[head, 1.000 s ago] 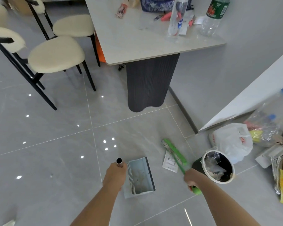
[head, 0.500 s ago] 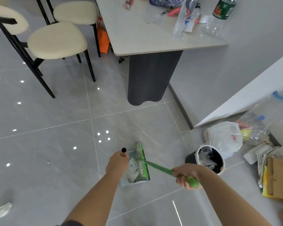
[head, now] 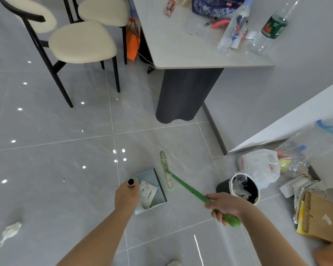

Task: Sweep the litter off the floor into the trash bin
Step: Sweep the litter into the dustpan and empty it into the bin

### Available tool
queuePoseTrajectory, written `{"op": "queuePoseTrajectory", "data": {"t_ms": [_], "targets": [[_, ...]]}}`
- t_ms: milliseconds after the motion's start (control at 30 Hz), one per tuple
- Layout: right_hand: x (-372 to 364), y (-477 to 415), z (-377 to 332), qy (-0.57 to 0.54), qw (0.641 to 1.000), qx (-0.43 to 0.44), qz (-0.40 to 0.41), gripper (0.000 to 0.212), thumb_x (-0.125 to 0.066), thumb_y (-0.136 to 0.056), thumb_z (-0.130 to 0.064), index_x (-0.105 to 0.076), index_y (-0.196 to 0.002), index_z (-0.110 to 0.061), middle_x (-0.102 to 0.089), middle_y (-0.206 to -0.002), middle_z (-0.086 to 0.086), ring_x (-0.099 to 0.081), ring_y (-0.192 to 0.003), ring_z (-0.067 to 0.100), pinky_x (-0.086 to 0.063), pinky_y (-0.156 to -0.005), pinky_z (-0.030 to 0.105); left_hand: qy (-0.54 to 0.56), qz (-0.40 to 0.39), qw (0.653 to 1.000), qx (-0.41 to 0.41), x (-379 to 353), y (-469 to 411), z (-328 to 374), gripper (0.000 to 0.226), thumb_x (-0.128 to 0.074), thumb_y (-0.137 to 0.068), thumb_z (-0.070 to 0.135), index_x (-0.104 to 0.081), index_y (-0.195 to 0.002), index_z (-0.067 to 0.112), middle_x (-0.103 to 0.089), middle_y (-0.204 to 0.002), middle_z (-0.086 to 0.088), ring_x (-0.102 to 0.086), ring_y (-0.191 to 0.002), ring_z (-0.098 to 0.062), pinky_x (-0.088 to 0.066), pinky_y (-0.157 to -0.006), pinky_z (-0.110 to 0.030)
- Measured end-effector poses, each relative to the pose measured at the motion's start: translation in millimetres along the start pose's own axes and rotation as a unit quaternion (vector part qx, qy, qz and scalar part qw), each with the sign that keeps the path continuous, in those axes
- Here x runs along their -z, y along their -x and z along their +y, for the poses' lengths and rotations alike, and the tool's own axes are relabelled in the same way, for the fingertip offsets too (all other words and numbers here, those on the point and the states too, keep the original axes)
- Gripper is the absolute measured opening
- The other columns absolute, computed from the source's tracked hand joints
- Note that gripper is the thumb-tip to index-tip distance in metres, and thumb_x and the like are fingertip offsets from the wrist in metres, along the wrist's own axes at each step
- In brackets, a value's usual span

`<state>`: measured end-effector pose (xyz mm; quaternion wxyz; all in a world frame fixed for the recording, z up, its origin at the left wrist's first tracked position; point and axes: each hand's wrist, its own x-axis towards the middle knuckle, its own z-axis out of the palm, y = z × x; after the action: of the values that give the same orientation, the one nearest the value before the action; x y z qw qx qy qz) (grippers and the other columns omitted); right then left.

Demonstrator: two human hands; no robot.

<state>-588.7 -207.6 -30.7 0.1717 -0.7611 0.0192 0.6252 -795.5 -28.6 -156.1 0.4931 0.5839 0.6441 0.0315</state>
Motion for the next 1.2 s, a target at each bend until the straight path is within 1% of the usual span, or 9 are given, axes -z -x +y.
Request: {"op": "queuePoseTrajectory", "data": {"t_ms": [300, 433, 600, 667, 833, 933, 1067, 1133, 1200], "targets": [[-137.6, 69.7, -16.7, -0.117, 0.986, 0.103, 0.050, 0.049, -0.049, -0.096, -0.006, -0.036, -0.143, -0.015, -0.045, -0.062, 0.007, -0.036, -0.041, 0.010, -0.031, -0.039, 0.021, 0.026, 0.007, 0.999, -0.038, 152.1, 69.4, 2.5, 0.038, -0.042, -0.093, 0.032, -0.041, -0.061, 0.012, -0.051, -0.062, -0.006, -0.047, -0.059, -0.023, -0.036, -0.056, -0.030], [-181.2, 111.4, -29.5, -0.113, 0.982, 0.142, 0.051, 0.053, -0.047, -0.098, -0.009, -0.030, -0.148, -0.016, -0.049, -0.063, 0.007, -0.039, -0.043, 0.011, -0.034, -0.039, 0.020, 0.030, 0.011, 0.998, -0.062, 212.9, 101.9, -2.1, 0.043, -0.041, -0.096, 0.036, -0.031, -0.060, 0.016, -0.043, -0.061, -0.002, -0.043, -0.061, -0.020, -0.035, -0.060, -0.032], [-213.8, 148.8, -38.0, -0.054, 0.983, 0.175, 0.029, 0.050, -0.046, -0.098, -0.011, -0.032, -0.146, -0.016, -0.051, -0.068, 0.007, -0.042, -0.046, 0.011, -0.036, -0.041, 0.021, 0.037, 0.057, 0.996, -0.049, 261.2, 127.3, -17.0, 0.047, -0.038, -0.100, 0.043, -0.032, -0.060, 0.017, -0.043, -0.061, -0.001, -0.046, -0.062, -0.017, -0.034, -0.059, -0.032], [-226.3, 159.1, -44.3, -0.024, 0.982, 0.187, 0.009, 0.044, -0.047, -0.098, -0.010, -0.038, -0.141, -0.016, -0.051, -0.069, 0.007, -0.042, -0.046, 0.011, -0.037, -0.042, 0.022, 0.052, 0.080, 0.995, -0.023, 277.2, 139.0, -26.9, 0.048, -0.038, -0.099, 0.045, -0.035, -0.061, 0.017, -0.045, -0.062, 0.000, -0.046, -0.062, -0.016, -0.035, -0.058, -0.031], [-269.8, 170.6, -65.6, 0.068, 0.977, 0.196, -0.045, 0.015, -0.046, -0.097, -0.008, -0.048, -0.106, -0.021, -0.050, -0.067, 0.006, -0.043, -0.046, 0.011, -0.037, -0.043, 0.021, 0.110, 0.158, 0.981, 0.015, 315.2, 160.6, -58.6, 0.052, -0.040, -0.098, 0.052, -0.042, -0.065, 0.011, -0.049, -0.066, -0.002, -0.049, -0.061, -0.014, -0.036, -0.057, -0.027], [-297.5, 177.4, -74.8, 0.113, 0.970, 0.204, -0.074, 0.018, -0.046, -0.096, -0.007, -0.050, -0.090, -0.024, -0.050, -0.067, 0.006, -0.042, -0.048, 0.011, -0.036, -0.045, 0.022, 0.151, 0.191, 0.968, 0.061, 342.1, 164.5, -78.4, 0.054, -0.038, -0.096, 0.057, -0.045, -0.067, 0.012, -0.051, -0.066, -0.004, -0.053, -0.063, -0.020, -0.042, -0.060, -0.032], [-337.1, 189.3, -84.7, 0.159, 0.957, 0.220, -0.105, 0.021, -0.046, -0.096, -0.008, -0.053, -0.089, -0.027, -0.050, -0.068, 0.006, -0.041, -0.048, 0.011, -0.036, -0.045, 0.023, 0.217, 0.206, 0.950, 0.092, 382.9, 160.2, -108.9, 0.050, -0.040, -0.094, 0.054, -0.046, -0.072, 0.010, -0.053, -0.073, -0.010, -0.060, -0.078, -0.031, -0.056, -0.085, -0.046], [-363.4, 192.7, -91.3, 0.177, 0.951, 0.228, -0.112, 0.021, -0.047, -0.095, -0.009, -0.054, -0.088, -0.028, -0.050, -0.069, 0.006, -0.042, -0.048, 0.011, -0.037, -0.046, 0.023, 0.243, 0.210, 0.941, 0.103, 408.6, 151.9, -128.5, 0.051, -0.042, -0.090, 0.061, -0.052, -0.077, 0.012, -0.061, -0.083, -0.014, -0.065, -0.090, -0.036, -0.055, -0.090, -0.051], [-388.6, 196.6, -96.7, 0.188, 0.947, 0.233, -0.116, 0.023, -0.048, -0.095, -0.010, -0.054, -0.087, -0.031, -0.050, -0.070, 0.006, -0.042, -0.049, 0.011, -0.037, -0.047, 0.024, 0.273, 0.211, 0.934, 0.096, 432.0, 145.1, -144.8, 0.050, -0.044, -0.081, 0.067, -0.053, -0.078, 0.018, -0.063, -0.086, -0.013, -0.065, -0.089, -0.035, -0.055, -0.090, -0.055]]}}
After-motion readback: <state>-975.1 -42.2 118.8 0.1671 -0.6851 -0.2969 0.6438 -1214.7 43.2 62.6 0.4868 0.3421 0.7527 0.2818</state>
